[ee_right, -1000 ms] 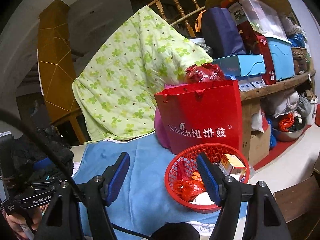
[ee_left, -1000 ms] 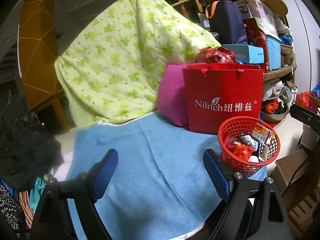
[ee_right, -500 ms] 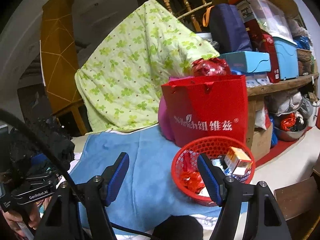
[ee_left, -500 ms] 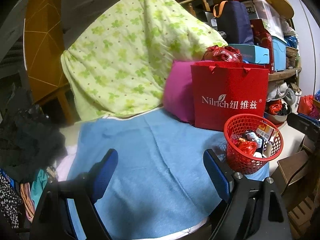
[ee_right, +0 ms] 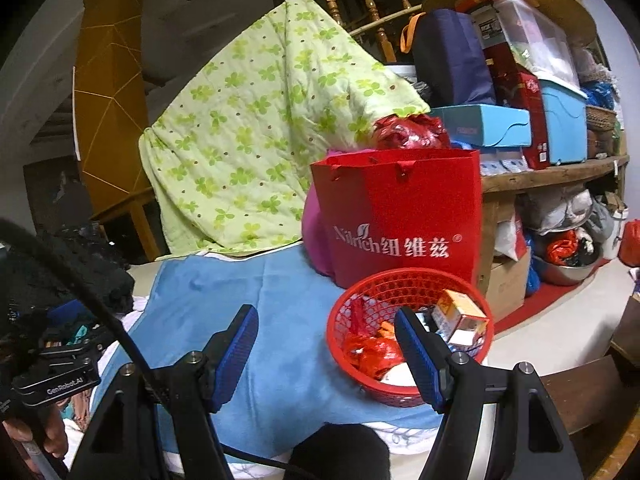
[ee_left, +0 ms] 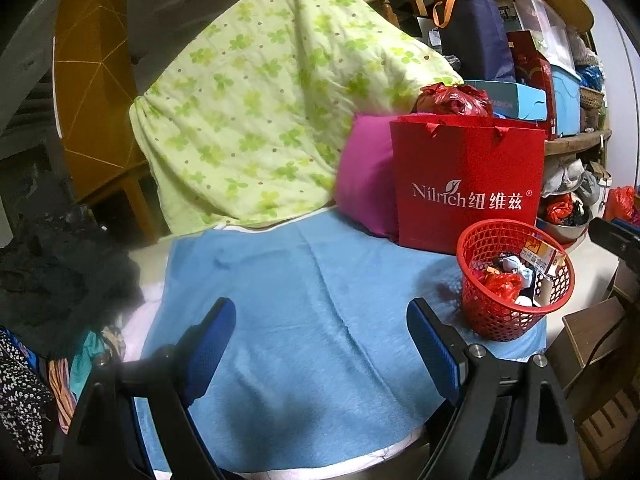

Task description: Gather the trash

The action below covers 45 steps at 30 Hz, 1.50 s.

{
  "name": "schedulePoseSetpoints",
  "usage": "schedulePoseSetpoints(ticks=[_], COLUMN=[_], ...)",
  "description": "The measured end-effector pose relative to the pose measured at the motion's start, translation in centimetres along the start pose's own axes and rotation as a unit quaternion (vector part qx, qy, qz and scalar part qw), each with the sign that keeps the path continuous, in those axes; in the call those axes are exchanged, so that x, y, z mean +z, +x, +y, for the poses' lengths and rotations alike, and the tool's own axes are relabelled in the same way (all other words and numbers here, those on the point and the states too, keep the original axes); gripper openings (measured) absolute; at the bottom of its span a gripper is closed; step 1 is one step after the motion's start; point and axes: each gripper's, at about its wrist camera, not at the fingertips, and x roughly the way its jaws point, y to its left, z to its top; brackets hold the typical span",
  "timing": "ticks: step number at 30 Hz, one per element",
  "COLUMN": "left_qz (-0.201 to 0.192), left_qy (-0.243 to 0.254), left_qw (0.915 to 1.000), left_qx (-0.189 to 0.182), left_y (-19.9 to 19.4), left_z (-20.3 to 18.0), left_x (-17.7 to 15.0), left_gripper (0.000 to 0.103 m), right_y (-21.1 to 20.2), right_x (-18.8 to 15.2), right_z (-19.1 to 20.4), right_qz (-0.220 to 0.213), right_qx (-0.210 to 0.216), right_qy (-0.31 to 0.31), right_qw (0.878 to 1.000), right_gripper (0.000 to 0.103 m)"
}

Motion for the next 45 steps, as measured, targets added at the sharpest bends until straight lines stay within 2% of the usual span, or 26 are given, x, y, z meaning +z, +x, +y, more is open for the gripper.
schedulePoseSetpoints(ticks=[5,6,7,9,20,31,39,45], left_qz=[0.0,0.0,0.001,-0.005,0.008,0.029,0.033,0.03], left_qy=[0.006,0.007,0.007,0.006,0.024,0.055,0.087,0.107], left_qw=[0.9999,0.9999,0.9999,0.9998,0.9996,0.998,0.9955,0.9936], left_qx=[0.01,0.012,0.015,0.02,0.01,-0.014,-0.017,-0.02], left_y=[-0.3,-0.3,-0.4,-0.5,-0.2,0.5,0.5,0.2], left_z=[-0.4,-0.5,-0.6,-0.8,-2.6,-5.9,-9.2,-11.2], left_x=[-0.1,0.0,0.1,0.2,0.8,1.4,1.5,1.5], left_gripper=[0.088,0.09,0.098,0.101,0.101,0.101,0.101,0.101], right_y=[0.1,0.1,0.1,0.0,-0.5,-3.6,-5.1,-5.1], right_x=[0.1,0.1,0.2,0.2,0.4,-0.6,-0.4,-0.3], right_z=[-1.2,-1.4,-1.6,-1.9,-2.5,-3.8,-7.0,-7.8], right_qz=[0.006,0.007,0.008,0.011,0.006,0.018,0.001,-0.009], right_qx=[-0.017,-0.018,-0.019,-0.022,-0.027,-0.058,-0.072,-0.073], right_qy=[0.013,0.015,0.017,0.018,0.016,-0.034,0.005,0.016], right_qw=[1.0,1.0,1.0,1.0,1.0,0.998,0.997,0.997], right_gripper=[0.074,0.074,0.074,0.074,0.074,0.074,0.074,0.074])
